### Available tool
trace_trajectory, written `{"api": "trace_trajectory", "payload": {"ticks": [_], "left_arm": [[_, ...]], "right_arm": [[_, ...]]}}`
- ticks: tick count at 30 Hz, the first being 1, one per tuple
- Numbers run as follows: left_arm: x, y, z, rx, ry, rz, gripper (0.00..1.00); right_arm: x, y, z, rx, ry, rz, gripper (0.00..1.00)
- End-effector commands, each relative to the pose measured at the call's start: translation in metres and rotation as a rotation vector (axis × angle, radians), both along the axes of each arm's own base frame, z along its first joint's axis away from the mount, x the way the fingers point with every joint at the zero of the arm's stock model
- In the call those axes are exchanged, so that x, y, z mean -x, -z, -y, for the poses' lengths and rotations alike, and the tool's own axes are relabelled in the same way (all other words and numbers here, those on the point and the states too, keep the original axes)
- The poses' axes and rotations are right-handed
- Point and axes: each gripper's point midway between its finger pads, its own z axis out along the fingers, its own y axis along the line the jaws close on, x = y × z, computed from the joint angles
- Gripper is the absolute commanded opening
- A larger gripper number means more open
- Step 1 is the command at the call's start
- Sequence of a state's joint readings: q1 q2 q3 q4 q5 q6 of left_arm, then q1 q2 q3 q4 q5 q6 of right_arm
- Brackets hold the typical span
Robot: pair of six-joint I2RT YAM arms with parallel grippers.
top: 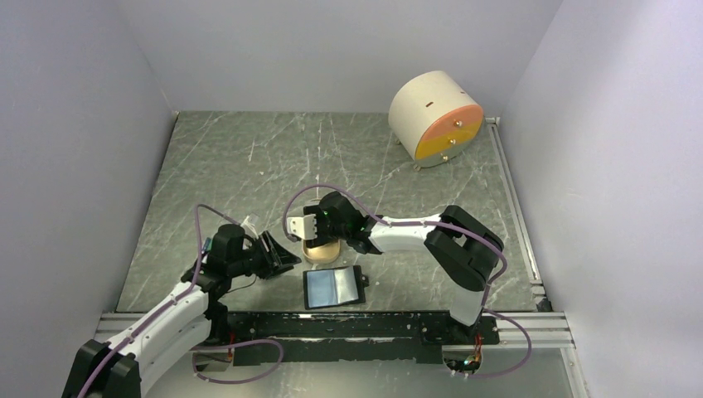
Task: Put the credit cards into the card holder
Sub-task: Pick up the credit card from the storage box.
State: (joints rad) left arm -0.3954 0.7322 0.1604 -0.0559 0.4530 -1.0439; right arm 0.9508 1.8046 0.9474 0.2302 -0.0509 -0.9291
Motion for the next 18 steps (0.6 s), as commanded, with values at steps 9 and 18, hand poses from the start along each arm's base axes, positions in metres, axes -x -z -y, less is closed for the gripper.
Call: {"api": "trace_trajectory", "payload": {"ticks": [9, 18], "left_arm": [[0.001, -0.001, 0.002, 0.024, 0.010, 0.009, 0.48], [0.002, 0.000, 0.001, 0.024, 0.008, 0.006, 0.47]], "right_arm": [[-0.015, -0.023, -0.001, -0.031, 0.031, 0.068, 0.56], [-0.019, -0.037, -0.004, -0.057, 0.036, 0.083, 0.48]]}}
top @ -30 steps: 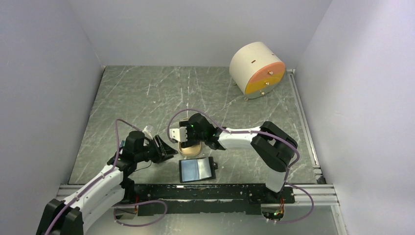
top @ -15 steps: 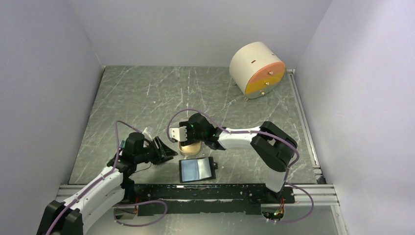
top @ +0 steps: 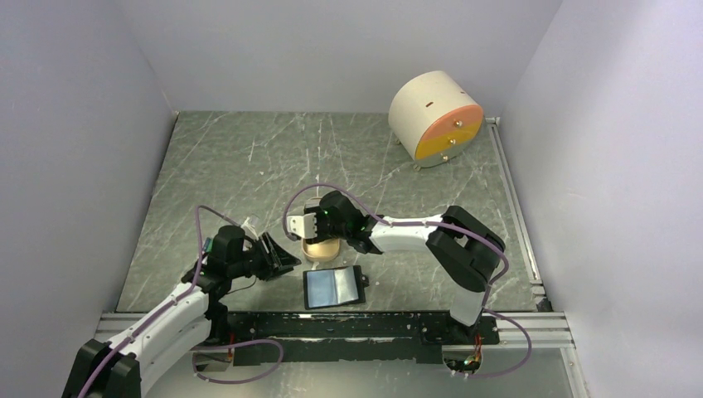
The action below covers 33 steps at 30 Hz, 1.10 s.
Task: Put the credit cards into the card holder
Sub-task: Pick up the credit card from the storage box.
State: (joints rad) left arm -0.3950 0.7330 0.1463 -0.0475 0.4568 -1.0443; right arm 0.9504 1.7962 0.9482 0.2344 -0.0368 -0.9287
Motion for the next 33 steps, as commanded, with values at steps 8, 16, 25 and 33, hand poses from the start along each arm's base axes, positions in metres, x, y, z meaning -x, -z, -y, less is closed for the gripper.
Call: {"api": "trace_trajectory", "payload": {"ticks": [8, 16, 25, 33], "left_arm": [[0.000, -0.003, 0.000, 0.019, 0.000, 0.013, 0.47], [0.000, -0.004, 0.001, 0.022, 0.005, 0.014, 0.47], [0.000, -0.003, 0.001, 0.016, 0.006, 0.010, 0.47], [0.000, -0.004, 0.000, 0.014, 0.005, 0.013, 0.47]], "right_arm": [[-0.008, -0.029, -0.006, -0.045, -0.014, 0.031, 0.51], [-0.002, -0.008, -0.002, 0.017, -0.045, -0.002, 0.68], [-0.015, -0.001, -0.008, 0.035, -0.027, 0.032, 0.75], [-0.024, -0.010, -0.010, 0.028, -0.006, 0.070, 0.56]]}}
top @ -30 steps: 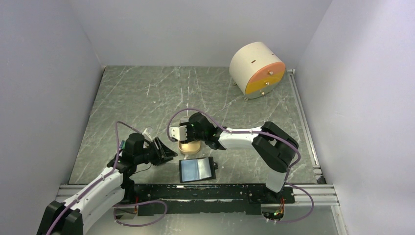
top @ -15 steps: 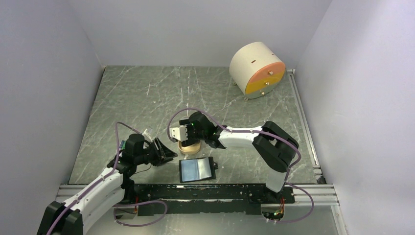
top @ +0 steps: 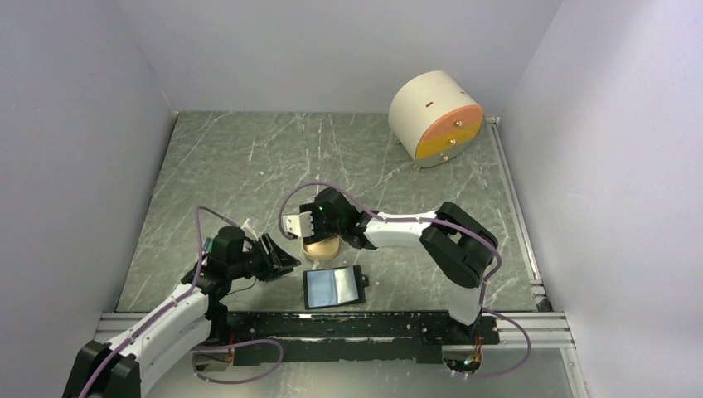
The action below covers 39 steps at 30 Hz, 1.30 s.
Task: Put the credit cards into the card holder
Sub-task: Pick up the credit card from the storage box.
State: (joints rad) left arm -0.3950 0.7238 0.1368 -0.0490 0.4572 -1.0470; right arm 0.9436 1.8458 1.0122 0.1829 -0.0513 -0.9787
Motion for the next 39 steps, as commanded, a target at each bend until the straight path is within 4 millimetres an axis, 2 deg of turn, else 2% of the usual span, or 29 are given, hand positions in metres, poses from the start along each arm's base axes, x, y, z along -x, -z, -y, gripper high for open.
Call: {"api": "trace_trajectory", "payload": {"ticks": [1, 8, 16, 19, 28, 36, 39], "left_arm": [[-0.002, -0.007, 0.001, 0.012, 0.006, 0.018, 0.47], [-0.002, -0.006, 0.001, 0.015, 0.008, 0.015, 0.47], [-0.001, -0.005, 0.001, 0.016, 0.007, 0.014, 0.47], [-0.001, -0.005, 0.001, 0.016, 0.004, 0.016, 0.47], [-0.002, -0.007, 0.001, 0.015, 0.006, 0.019, 0.47], [-0.001, -0.006, 0.002, 0.025, 0.010, 0.014, 0.47], [0.000, -0.007, 0.002, 0.029, 0.006, 0.014, 0.47]], "right_arm": [[-0.017, -0.018, -0.003, -0.022, 0.026, 0.067, 0.54], [-0.015, -0.026, -0.002, -0.040, 0.028, 0.070, 0.49], [-0.015, -0.035, -0.001, -0.067, 0.033, 0.074, 0.31], [-0.015, -0.040, -0.002, -0.078, 0.031, 0.074, 0.28], [-0.007, -0.033, 0.001, -0.047, -0.001, 0.038, 0.24], [-0.001, -0.030, 0.002, -0.029, -0.025, 0.008, 0.07], [-0.001, -0.030, 0.002, -0.026, -0.025, 0.005, 0.04]]}}
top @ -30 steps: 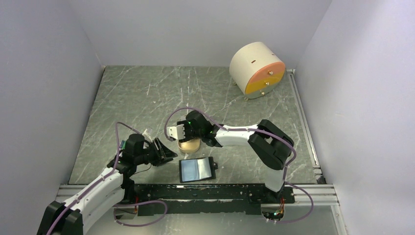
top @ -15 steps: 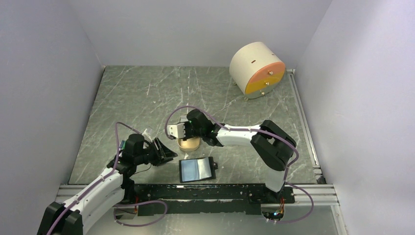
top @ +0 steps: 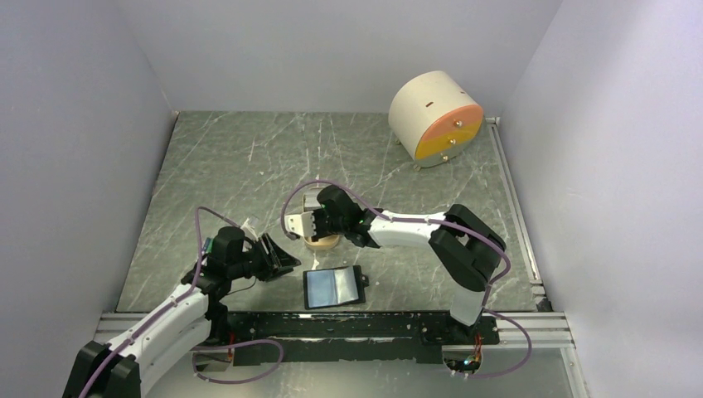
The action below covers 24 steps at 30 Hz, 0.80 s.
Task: Put the credit cards into the card holder
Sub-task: Pick up the credit card from the storage box.
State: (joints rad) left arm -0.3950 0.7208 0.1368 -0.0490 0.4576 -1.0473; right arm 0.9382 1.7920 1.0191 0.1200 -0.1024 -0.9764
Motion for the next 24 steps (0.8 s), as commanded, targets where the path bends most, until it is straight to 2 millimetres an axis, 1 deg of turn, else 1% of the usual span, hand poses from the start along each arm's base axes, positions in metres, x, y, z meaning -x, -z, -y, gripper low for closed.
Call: {"api": "trace_trajectory", "payload": {"ticks": [1, 8, 13, 20, 24], "left_arm": [[0.000, -0.006, 0.002, 0.028, 0.006, 0.009, 0.47], [-0.001, -0.007, 0.002, 0.027, 0.008, 0.012, 0.47], [0.000, -0.006, 0.002, 0.028, 0.007, 0.011, 0.47], [0.000, -0.006, 0.002, 0.032, 0.008, 0.012, 0.47], [0.000, -0.005, 0.002, 0.030, 0.008, 0.009, 0.47]], "right_arm": [[-0.008, -0.015, 0.002, -0.008, 0.008, 0.030, 0.04], [-0.010, -0.019, 0.001, -0.014, 0.013, 0.037, 0.04], [-0.016, -0.029, -0.001, -0.040, 0.030, 0.060, 0.10], [-0.026, -0.042, -0.006, -0.053, 0.034, 0.072, 0.10], [-0.027, -0.039, -0.008, -0.036, 0.019, 0.062, 0.10]]}}
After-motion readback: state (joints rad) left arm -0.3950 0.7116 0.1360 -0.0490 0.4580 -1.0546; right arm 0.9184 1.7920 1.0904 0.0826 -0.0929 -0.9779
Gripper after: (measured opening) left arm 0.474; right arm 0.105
